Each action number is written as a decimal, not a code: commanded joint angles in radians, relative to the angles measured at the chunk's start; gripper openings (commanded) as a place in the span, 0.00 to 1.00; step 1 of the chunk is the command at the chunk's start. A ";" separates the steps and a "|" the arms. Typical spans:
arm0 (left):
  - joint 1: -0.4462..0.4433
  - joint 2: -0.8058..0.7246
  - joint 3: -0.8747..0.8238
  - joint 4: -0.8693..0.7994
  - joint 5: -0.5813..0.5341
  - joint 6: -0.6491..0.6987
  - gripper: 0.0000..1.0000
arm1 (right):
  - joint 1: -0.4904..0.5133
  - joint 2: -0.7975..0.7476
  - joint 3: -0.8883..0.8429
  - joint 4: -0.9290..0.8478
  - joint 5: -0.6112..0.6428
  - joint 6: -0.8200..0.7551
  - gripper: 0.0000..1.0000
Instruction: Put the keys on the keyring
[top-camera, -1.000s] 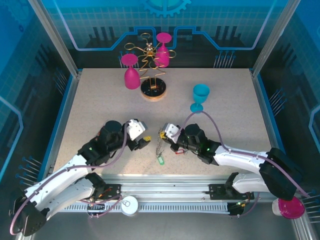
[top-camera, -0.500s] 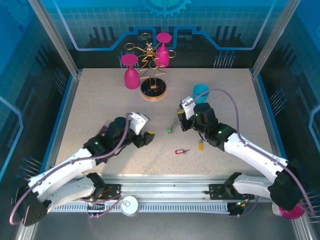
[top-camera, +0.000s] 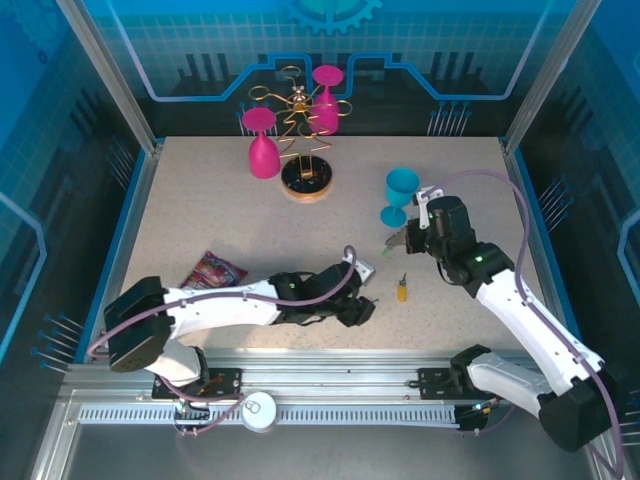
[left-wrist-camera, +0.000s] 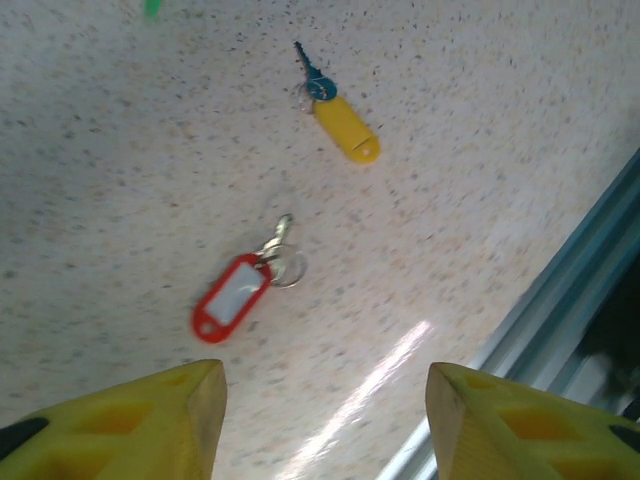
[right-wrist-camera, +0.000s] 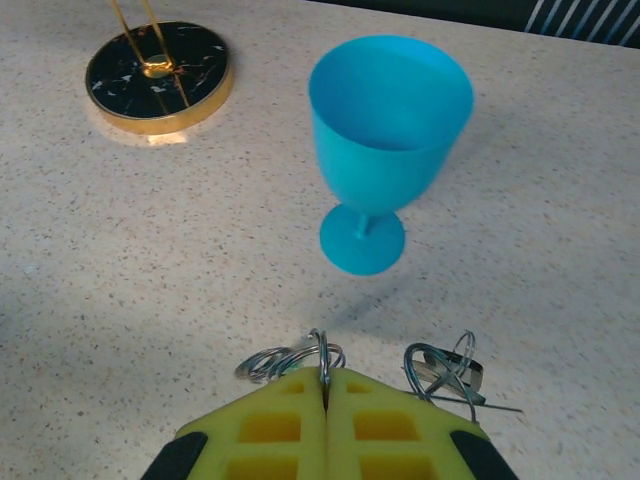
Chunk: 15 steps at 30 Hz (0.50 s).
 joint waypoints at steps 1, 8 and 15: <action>-0.016 0.074 0.089 -0.104 -0.062 -0.246 0.52 | -0.021 -0.057 0.035 -0.076 0.038 0.023 0.00; -0.035 0.322 0.350 -0.388 -0.091 -0.463 0.45 | -0.051 -0.153 0.020 -0.137 0.077 0.025 0.00; -0.055 0.454 0.497 -0.504 -0.186 -0.527 0.47 | -0.053 -0.201 0.012 -0.173 0.069 0.035 0.00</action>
